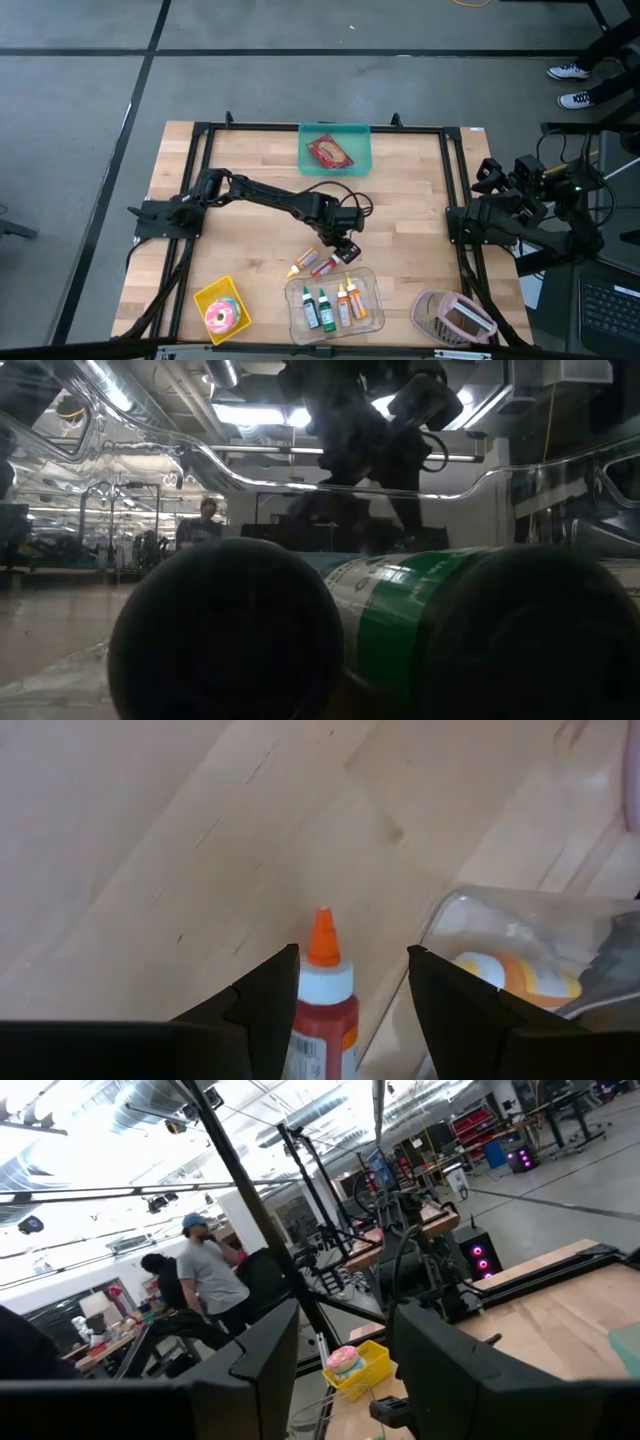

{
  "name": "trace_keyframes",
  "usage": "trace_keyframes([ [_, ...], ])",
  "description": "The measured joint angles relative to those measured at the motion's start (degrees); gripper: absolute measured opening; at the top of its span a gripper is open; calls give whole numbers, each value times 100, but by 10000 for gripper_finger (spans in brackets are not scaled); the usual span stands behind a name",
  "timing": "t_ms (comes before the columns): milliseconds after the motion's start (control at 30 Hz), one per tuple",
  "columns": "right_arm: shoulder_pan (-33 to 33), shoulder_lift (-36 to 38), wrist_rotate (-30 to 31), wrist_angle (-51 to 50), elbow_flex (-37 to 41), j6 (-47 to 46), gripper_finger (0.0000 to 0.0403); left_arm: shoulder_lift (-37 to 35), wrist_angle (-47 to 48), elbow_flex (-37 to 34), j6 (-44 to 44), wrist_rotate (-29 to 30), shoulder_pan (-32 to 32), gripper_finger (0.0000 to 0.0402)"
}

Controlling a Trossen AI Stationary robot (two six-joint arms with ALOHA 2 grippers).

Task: Pick & Place Food Item
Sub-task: Put the orange food coloring bottle into the transparent bin

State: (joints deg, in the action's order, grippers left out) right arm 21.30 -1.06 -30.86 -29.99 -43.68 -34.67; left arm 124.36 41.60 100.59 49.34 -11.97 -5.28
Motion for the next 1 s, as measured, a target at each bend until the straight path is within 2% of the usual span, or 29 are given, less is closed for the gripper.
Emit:
trace_keyframes([
  [867, -2, 0, -14, -9, -2, -7, 165, 702, -121, 39, -4, -176, -188, 183],
  [1000, -2, 0, -12, -9, -2, -7, 165, 717, -64, 34, -134, -183, -184, 149],
])
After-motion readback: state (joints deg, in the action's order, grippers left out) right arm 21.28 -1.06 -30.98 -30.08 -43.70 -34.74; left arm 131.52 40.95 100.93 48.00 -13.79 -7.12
